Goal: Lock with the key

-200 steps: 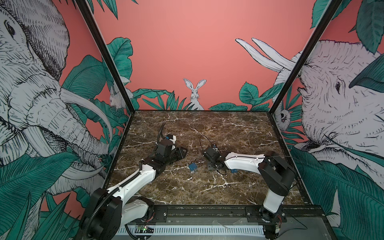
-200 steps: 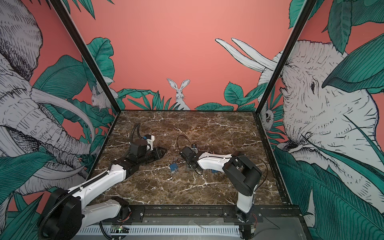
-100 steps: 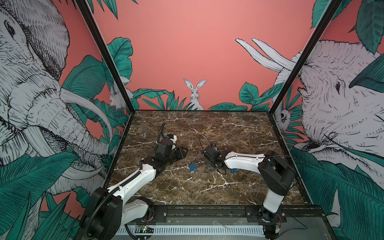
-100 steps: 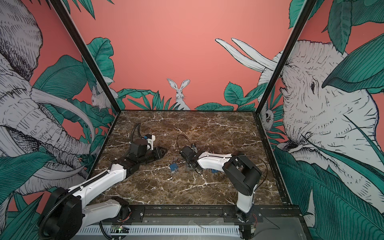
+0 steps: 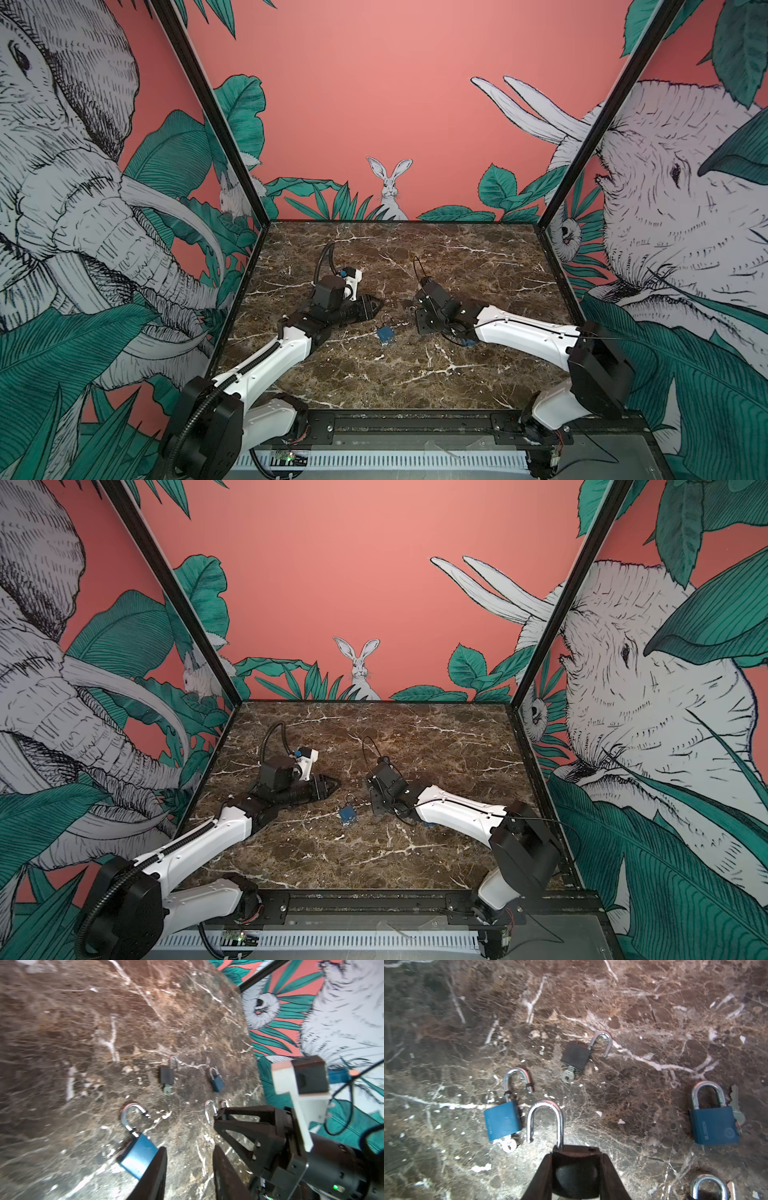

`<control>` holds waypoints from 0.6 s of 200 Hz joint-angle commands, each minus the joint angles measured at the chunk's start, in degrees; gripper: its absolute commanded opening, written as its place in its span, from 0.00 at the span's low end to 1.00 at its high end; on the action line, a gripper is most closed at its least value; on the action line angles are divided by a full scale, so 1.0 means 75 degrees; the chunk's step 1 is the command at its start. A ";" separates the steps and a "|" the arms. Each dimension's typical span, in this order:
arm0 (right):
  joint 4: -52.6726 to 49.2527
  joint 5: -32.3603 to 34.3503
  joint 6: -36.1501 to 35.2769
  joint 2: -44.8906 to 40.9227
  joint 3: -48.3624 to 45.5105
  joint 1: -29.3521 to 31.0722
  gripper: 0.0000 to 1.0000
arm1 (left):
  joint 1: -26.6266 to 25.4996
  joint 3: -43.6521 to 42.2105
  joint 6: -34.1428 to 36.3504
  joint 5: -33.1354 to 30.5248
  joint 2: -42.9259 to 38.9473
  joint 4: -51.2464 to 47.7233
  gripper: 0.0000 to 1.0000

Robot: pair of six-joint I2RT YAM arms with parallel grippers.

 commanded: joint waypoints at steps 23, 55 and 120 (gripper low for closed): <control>0.0269 -0.0479 -0.0161 -0.0420 -0.0081 0.0001 0.23 | -0.0229 0.0193 -0.0087 0.1340 0.0409 0.1057 0.42; 0.0332 -0.0566 -0.0147 -0.0602 -0.0081 0.0003 0.23 | -0.0606 0.0413 0.0025 0.1467 0.0943 0.1086 0.43; 0.0367 -0.0614 -0.0155 -0.0758 -0.0048 0.0004 0.23 | -0.0891 0.0519 -0.0150 0.1499 0.1526 0.1608 0.41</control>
